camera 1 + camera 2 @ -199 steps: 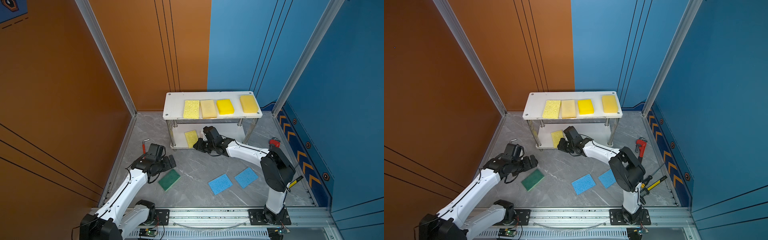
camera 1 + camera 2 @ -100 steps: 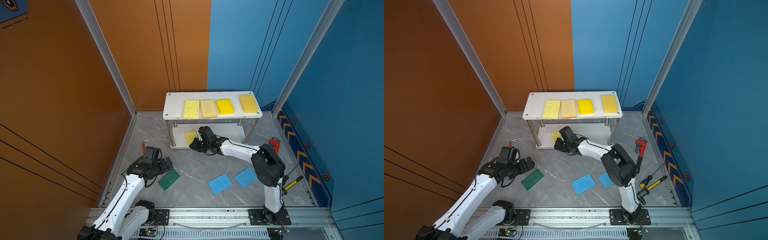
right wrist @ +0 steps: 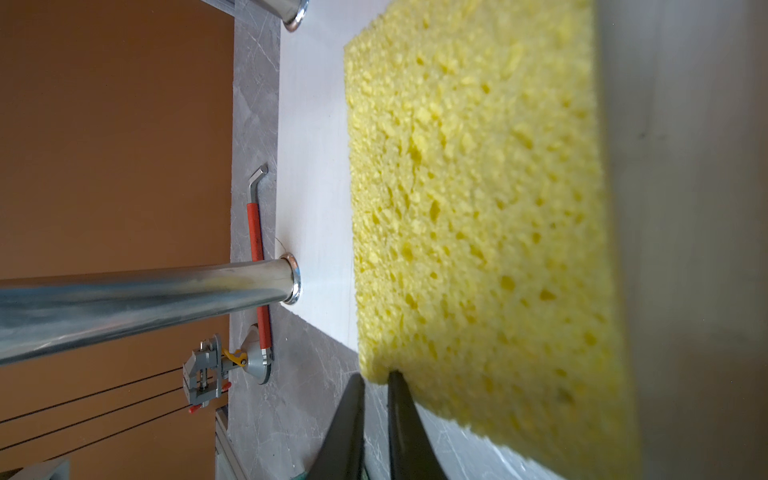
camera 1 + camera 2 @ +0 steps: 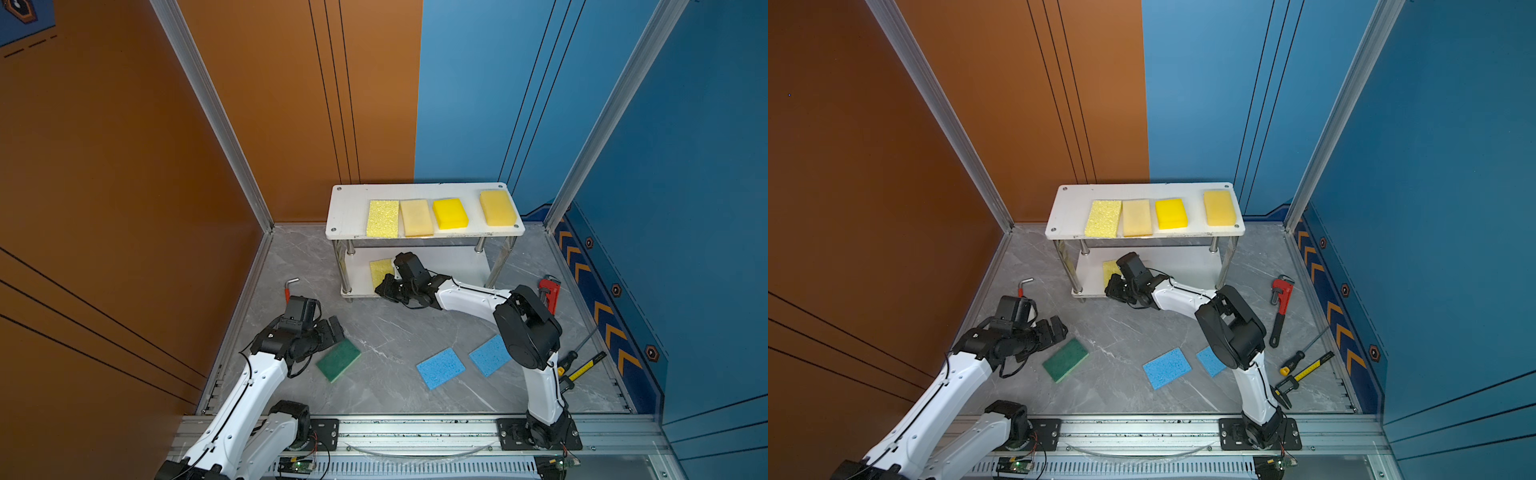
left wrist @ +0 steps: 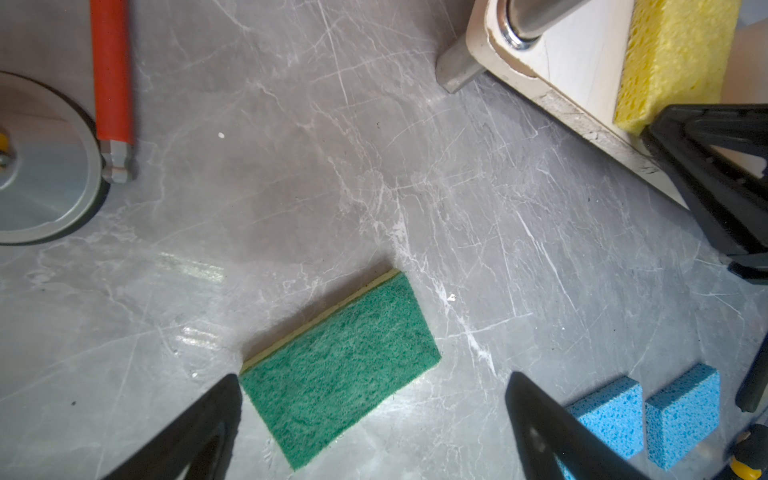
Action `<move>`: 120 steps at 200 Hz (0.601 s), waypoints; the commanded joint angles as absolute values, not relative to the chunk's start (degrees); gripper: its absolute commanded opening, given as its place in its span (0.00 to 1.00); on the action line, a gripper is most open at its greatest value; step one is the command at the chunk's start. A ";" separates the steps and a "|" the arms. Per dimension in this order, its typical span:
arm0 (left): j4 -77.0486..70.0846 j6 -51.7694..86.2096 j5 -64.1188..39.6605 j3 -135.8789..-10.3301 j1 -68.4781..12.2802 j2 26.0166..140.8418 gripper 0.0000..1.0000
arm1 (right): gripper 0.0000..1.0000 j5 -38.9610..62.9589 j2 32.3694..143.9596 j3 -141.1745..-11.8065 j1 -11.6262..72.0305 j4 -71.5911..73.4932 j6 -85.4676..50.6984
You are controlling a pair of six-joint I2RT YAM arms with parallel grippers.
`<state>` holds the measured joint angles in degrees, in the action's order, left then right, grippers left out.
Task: Arrange cleaning sponges on a shelf
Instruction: Move the cleaning sponge to the shelf.
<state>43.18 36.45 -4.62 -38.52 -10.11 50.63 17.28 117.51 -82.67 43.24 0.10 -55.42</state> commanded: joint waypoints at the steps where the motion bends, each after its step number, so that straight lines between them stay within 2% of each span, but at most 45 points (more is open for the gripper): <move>1: 44.67 36.74 -5.45 -37.97 -9.53 49.82 1.00 | 0.15 18.50 120.21 -85.28 44.10 1.93 -56.85; 75: 44.98 36.20 -5.58 -38.45 -10.49 49.37 1.00 | 0.15 20.44 119.24 -85.70 45.03 1.35 -56.61; 120: 49.70 34.31 0.02 -42.06 -17.21 53.02 1.00 | 0.19 18.72 106.12 -76.61 44.76 -4.16 -51.90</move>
<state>44.75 35.88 -4.14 -39.16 -13.61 50.81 19.31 114.10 -80.58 45.01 -0.08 -55.44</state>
